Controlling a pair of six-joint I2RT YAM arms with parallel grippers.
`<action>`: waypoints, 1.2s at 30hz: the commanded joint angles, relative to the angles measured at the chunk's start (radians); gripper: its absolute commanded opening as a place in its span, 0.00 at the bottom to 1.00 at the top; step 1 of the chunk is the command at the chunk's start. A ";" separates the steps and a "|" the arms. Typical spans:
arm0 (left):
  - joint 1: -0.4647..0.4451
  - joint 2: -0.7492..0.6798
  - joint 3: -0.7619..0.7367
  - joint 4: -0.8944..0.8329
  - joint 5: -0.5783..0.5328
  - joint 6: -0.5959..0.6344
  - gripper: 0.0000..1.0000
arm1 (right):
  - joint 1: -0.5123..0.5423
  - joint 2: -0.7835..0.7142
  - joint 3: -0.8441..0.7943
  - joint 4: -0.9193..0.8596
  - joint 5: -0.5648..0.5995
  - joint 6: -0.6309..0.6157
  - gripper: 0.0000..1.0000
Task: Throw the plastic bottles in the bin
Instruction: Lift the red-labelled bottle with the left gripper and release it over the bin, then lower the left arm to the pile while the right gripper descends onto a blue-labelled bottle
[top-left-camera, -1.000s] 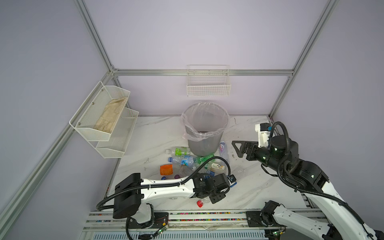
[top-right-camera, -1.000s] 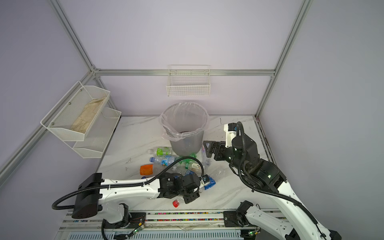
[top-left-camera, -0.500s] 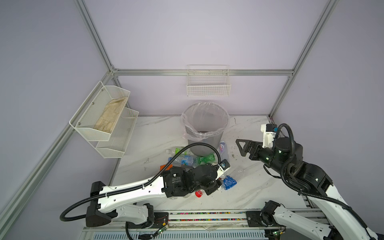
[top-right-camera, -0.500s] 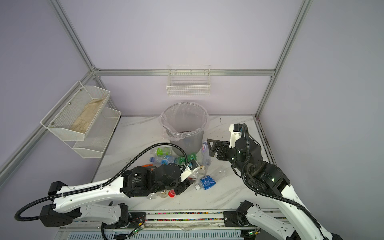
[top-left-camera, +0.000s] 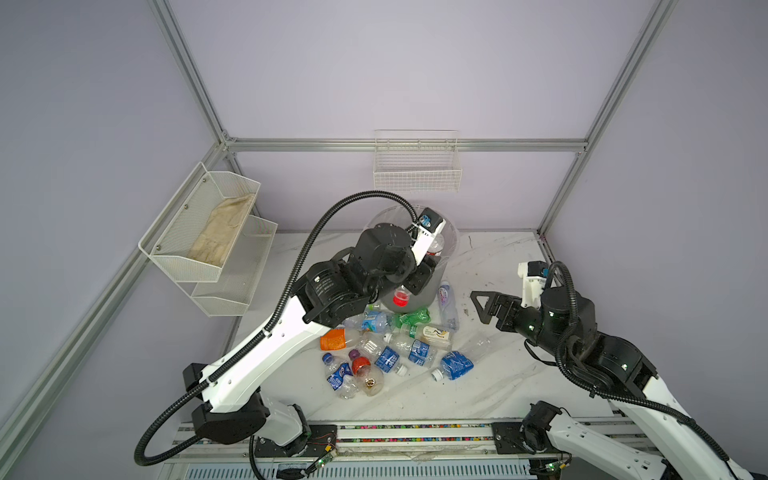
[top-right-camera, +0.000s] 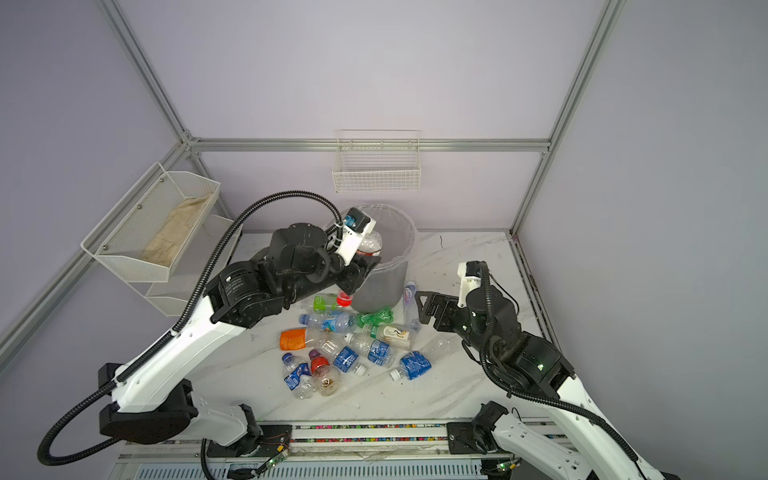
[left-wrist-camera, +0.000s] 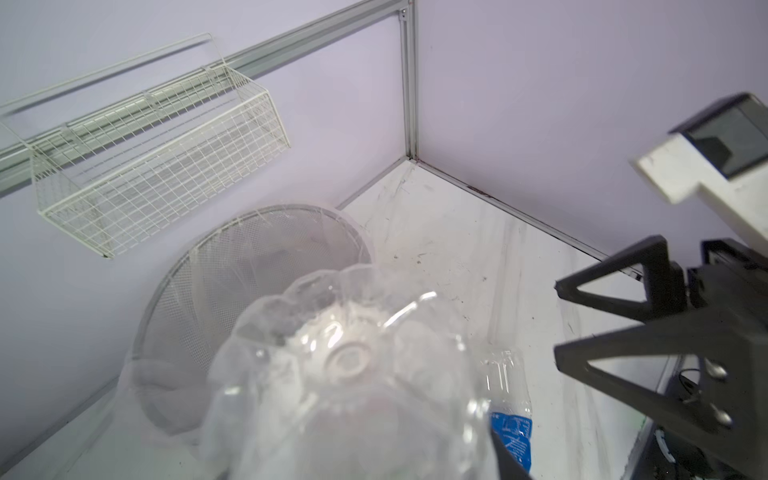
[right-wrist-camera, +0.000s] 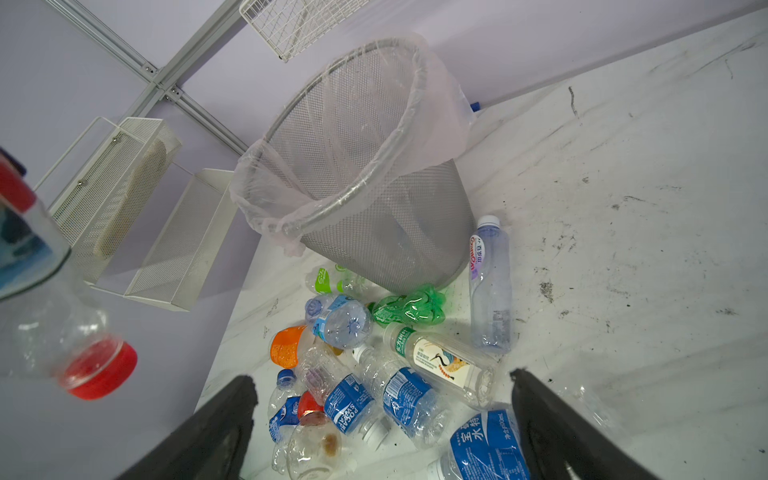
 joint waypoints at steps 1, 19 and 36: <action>0.048 0.070 0.195 -0.024 0.032 0.068 0.47 | 0.000 -0.015 -0.025 -0.014 -0.021 0.019 0.97; 0.317 0.375 0.428 0.139 0.182 -0.017 0.48 | 0.000 -0.019 -0.055 -0.008 -0.049 0.016 0.97; 0.302 0.210 0.291 0.094 0.125 -0.022 1.00 | 0.000 -0.002 -0.045 -0.037 -0.050 0.088 0.97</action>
